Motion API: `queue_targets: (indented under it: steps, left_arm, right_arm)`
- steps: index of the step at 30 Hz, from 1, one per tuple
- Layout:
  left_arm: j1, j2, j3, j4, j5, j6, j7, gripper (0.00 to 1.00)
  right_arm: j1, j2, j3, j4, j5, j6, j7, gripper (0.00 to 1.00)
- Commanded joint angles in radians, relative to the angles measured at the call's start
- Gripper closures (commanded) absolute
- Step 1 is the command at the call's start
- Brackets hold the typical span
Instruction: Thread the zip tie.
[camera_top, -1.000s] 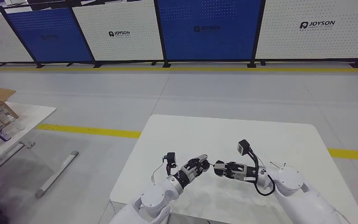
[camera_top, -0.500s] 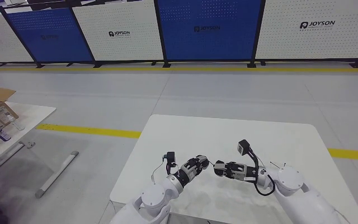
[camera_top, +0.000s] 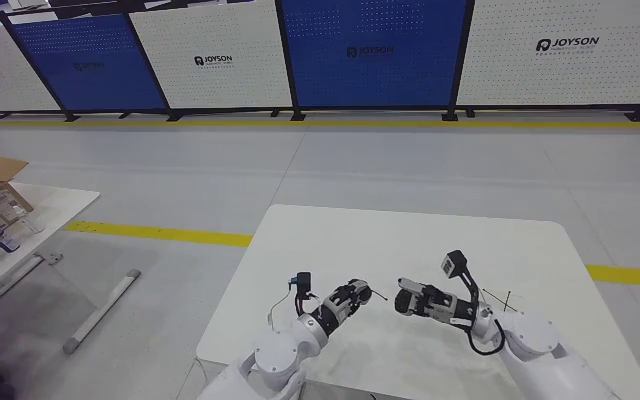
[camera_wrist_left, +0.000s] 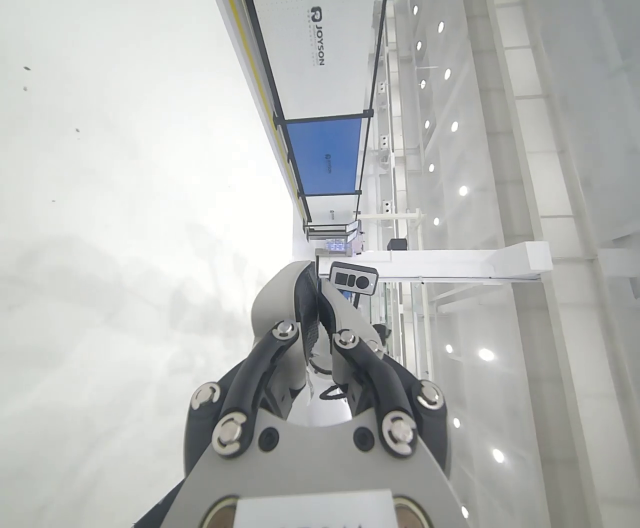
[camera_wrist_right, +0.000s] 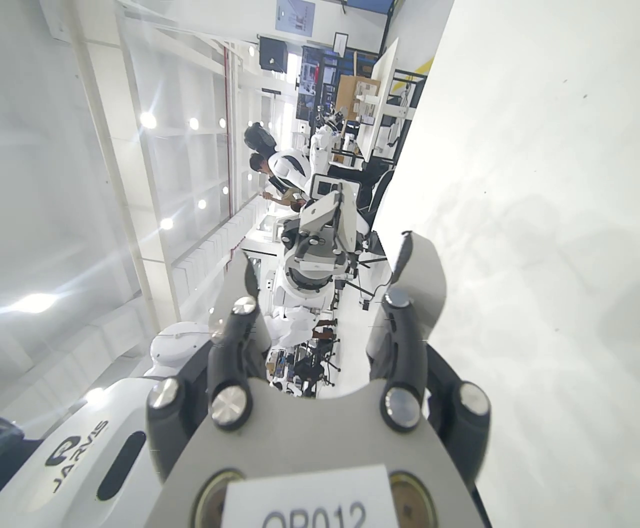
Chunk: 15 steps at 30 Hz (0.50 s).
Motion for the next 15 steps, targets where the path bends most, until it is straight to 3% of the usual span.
queue_targets:
  steps: [1, 4, 15]
  left_arm:
    - [0.002, -0.003, 0.002, -0.011, -0.007, 0.033, 0.035, 1.0]
    - [0.011, -0.011, 0.007, -0.033, -0.051, 0.084, 0.116, 1.0]
    - [0.01, -0.012, 0.007, -0.026, -0.059, 0.081, 0.117, 1.0]
  right_arm:
    - [-0.021, 0.006, 0.026, -0.018, 0.004, -0.02, 0.0, 0.0]
    - [-0.039, 0.011, 0.044, -0.038, -0.002, -0.03, 0.003, 0.0]
    - [-0.039, 0.011, 0.044, -0.038, -0.002, -0.03, 0.003, 0.0]
